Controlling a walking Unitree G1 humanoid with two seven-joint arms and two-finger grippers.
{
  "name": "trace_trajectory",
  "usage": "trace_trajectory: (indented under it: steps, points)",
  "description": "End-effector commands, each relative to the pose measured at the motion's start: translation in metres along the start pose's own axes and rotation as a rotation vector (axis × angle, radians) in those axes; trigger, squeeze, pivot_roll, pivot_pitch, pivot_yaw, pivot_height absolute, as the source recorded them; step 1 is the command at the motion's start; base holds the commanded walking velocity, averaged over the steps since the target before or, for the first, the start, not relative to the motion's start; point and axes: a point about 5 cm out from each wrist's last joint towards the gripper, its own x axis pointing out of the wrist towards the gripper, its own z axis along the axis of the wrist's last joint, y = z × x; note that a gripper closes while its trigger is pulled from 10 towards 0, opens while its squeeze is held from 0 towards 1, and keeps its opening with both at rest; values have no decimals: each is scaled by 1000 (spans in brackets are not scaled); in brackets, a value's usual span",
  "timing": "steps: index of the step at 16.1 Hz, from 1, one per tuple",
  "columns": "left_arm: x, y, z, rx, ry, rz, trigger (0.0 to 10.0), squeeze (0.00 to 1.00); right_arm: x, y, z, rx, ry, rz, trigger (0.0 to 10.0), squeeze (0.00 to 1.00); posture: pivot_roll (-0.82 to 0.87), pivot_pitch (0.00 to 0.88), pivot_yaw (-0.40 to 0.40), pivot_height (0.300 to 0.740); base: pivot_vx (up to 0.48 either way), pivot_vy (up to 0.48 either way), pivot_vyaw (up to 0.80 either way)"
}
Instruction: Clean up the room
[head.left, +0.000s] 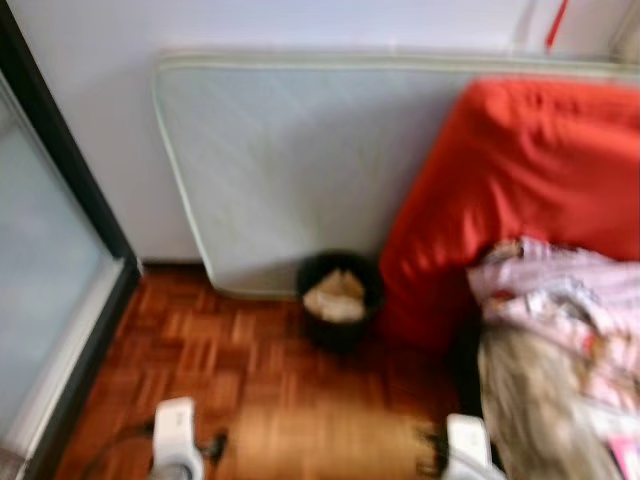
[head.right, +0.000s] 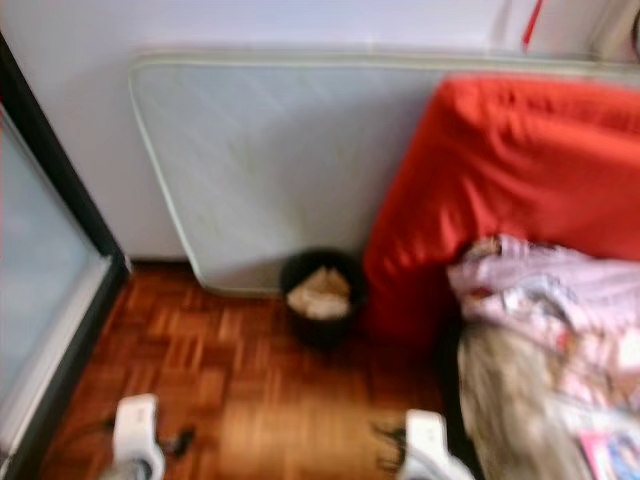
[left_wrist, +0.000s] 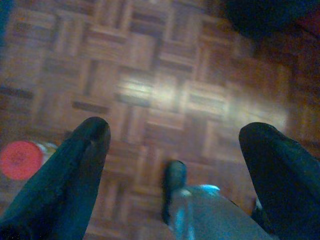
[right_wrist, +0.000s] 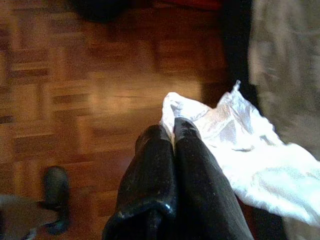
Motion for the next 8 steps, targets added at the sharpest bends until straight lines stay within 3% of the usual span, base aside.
trace_trajectory:
  steps: [1,8]
  points:
    - [0,-5,-4,-4,13,-6,10000,0,-1,-12,-3,-5,16,-31,10000,0,71,63,-8,735,0,0,0]
    - [0,-5,-3,-23,7,-7,10000,0,-2,-10,-7,-55,42,-6,10000,0,73,63,-11,735,0,0,0]
